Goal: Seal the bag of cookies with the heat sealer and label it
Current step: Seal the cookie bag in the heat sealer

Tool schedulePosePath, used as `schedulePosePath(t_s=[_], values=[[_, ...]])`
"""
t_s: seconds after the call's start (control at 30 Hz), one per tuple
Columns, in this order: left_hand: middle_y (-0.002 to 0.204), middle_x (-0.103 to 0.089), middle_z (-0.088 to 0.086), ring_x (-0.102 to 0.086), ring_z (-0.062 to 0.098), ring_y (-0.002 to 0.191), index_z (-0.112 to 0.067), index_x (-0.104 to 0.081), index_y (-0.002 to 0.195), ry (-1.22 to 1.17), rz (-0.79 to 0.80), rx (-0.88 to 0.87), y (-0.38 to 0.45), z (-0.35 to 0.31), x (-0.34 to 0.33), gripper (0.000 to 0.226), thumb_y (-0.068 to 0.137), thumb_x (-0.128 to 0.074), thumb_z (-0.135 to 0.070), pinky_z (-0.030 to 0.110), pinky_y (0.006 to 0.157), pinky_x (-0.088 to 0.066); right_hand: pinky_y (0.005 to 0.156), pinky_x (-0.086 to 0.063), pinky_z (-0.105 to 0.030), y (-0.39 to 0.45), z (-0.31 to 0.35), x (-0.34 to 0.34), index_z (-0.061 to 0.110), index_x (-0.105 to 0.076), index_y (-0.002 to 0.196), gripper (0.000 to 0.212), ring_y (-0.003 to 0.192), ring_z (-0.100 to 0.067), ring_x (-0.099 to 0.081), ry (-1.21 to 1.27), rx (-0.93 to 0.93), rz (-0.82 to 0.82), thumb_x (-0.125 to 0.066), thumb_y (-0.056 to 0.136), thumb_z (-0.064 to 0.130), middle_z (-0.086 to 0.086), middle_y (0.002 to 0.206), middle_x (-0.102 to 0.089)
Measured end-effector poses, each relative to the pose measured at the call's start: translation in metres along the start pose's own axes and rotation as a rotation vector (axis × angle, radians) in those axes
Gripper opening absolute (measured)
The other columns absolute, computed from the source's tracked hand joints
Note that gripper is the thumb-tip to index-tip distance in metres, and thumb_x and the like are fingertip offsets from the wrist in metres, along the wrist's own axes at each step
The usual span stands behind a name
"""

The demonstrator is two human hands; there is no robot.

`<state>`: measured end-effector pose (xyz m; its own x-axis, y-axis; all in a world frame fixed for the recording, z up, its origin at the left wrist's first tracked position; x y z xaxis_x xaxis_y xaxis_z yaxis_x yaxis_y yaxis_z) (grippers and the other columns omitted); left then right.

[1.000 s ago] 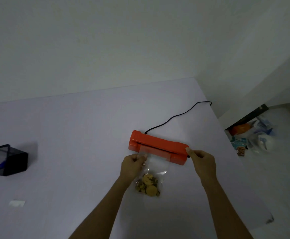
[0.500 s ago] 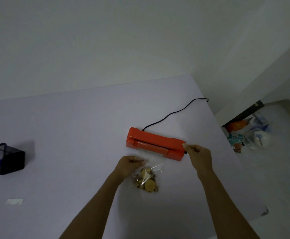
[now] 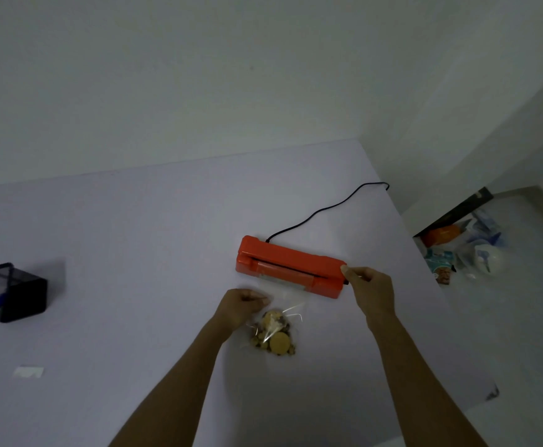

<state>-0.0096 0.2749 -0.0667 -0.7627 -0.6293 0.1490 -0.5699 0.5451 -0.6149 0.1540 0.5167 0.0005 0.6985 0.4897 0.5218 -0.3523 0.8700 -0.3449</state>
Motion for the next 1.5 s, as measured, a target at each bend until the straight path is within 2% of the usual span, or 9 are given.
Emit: schedulePosePath(t_s=[0.2, 0.53, 0.7, 1.03, 1.13, 1.27, 1.37, 1.43, 1.5], values=[[0.092, -0.071, 0.010, -0.062, 0.013, 0.073, -0.008, -0.074, 0.093, -0.001, -0.008, -0.002, 0.000, 0.000, 0.001, 0.014, 0.082, -0.071, -0.016, 0.008, 0.054, -0.049, 0.073, -0.049, -0.034, -0.001, 0.000, 0.000, 0.012, -0.073, 0.079, 0.025, 0.068, -0.015, -0.059, -0.002, 0.001, -0.002, -0.070, 0.083, 0.037, -0.001, 0.072, -0.068], [0.095, -0.072, 0.009, -0.064, 0.016, 0.079, -0.007, -0.074, 0.095, -0.008, -0.008, 0.005, 0.001, 0.000, 0.001, 0.015, 0.082, -0.071, -0.015, 0.015, 0.064, -0.050, 0.075, -0.050, -0.036, 0.000, 0.000, 0.000, 0.013, -0.072, 0.079, 0.025, 0.070, -0.016, -0.060, -0.009, 0.000, -0.006, -0.070, 0.083, 0.037, -0.002, 0.074, -0.068], [0.093, -0.072, 0.010, -0.063, 0.015, 0.075, -0.008, -0.074, 0.094, -0.002, -0.009, 0.011, 0.001, -0.001, 0.000, 0.013, 0.083, -0.070, -0.015, 0.012, 0.056, -0.051, 0.070, -0.048, -0.034, 0.001, 0.000, 0.000, 0.015, -0.071, 0.077, 0.024, 0.062, -0.015, -0.055, -0.012, 0.001, -0.013, -0.070, 0.083, 0.038, -0.002, 0.070, -0.066], [0.082, -0.069, 0.007, -0.060, 0.015, 0.072, -0.006, -0.074, 0.087, 0.037, -0.044, -0.001, -0.002, 0.000, 0.003, 0.018, 0.084, -0.069, -0.023, 0.025, 0.068, -0.048, 0.073, -0.048, -0.031, -0.007, 0.010, 0.004, 0.018, -0.071, 0.075, 0.020, 0.072, -0.017, -0.062, -0.005, 0.051, -0.012, -0.070, 0.084, 0.036, 0.003, 0.071, -0.068], [0.088, -0.072, 0.004, -0.065, 0.020, 0.083, -0.013, -0.073, 0.088, 0.091, -0.082, -0.056, -0.003, -0.008, 0.008, 0.020, 0.084, -0.069, -0.032, 0.032, 0.078, -0.050, 0.070, -0.048, -0.031, -0.006, 0.008, 0.005, 0.018, -0.072, 0.075, 0.022, 0.067, -0.013, -0.060, 0.021, 0.047, 0.017, -0.070, 0.083, 0.039, 0.004, 0.067, -0.066], [0.092, -0.070, -0.002, -0.065, 0.016, 0.087, -0.018, -0.065, 0.100, 0.336, -0.207, -0.156, -0.003, -0.025, 0.022, 0.025, 0.085, -0.065, -0.038, 0.022, 0.069, -0.044, 0.069, -0.046, -0.029, -0.005, 0.011, 0.006, 0.018, -0.074, 0.076, 0.021, 0.067, -0.012, -0.060, 0.023, 0.068, 0.050, -0.071, 0.082, 0.038, 0.004, 0.068, -0.068], [0.090, -0.062, -0.001, -0.060, 0.016, 0.082, -0.017, -0.056, 0.097, 0.431, -0.424, -0.354, -0.017, -0.053, 0.037, 0.019, 0.086, -0.063, -0.032, 0.022, 0.064, -0.045, 0.064, -0.043, -0.027, -0.003, 0.012, 0.007, 0.018, -0.072, 0.072, 0.020, 0.060, -0.008, -0.056, 0.047, 0.076, 0.071, -0.072, 0.082, 0.036, 0.010, 0.060, -0.064], [0.097, -0.058, 0.002, -0.054, 0.017, 0.087, -0.014, -0.054, 0.103, 0.519, -0.537, -0.517, -0.029, -0.079, 0.040, 0.023, 0.085, -0.064, -0.026, 0.028, 0.072, -0.047, 0.060, -0.041, -0.026, -0.005, 0.012, 0.006, 0.019, -0.071, 0.070, 0.020, 0.055, -0.006, -0.051, 0.084, 0.075, 0.094, -0.071, 0.083, 0.035, 0.015, 0.052, -0.059], [0.110, -0.057, 0.006, -0.052, 0.022, 0.097, -0.012, -0.054, 0.115, 0.653, -0.545, -0.660, -0.031, -0.101, 0.033, 0.035, 0.084, -0.065, -0.022, 0.033, 0.080, -0.047, 0.062, -0.044, -0.026, -0.006, 0.012, 0.005, 0.019, -0.071, 0.072, 0.018, 0.059, -0.007, -0.054, 0.123, 0.072, 0.123, -0.070, 0.085, 0.032, 0.012, 0.058, -0.062]])
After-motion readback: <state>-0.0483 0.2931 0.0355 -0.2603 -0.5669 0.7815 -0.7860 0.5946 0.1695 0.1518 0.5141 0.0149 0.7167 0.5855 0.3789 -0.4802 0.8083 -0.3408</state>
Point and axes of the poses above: each hand's wrist, its own y-axis towards the middle knuckle, its own x-axis out of the back of the hand, z = x × y, the point moved 9 cm from there along y, towards the middle knuckle
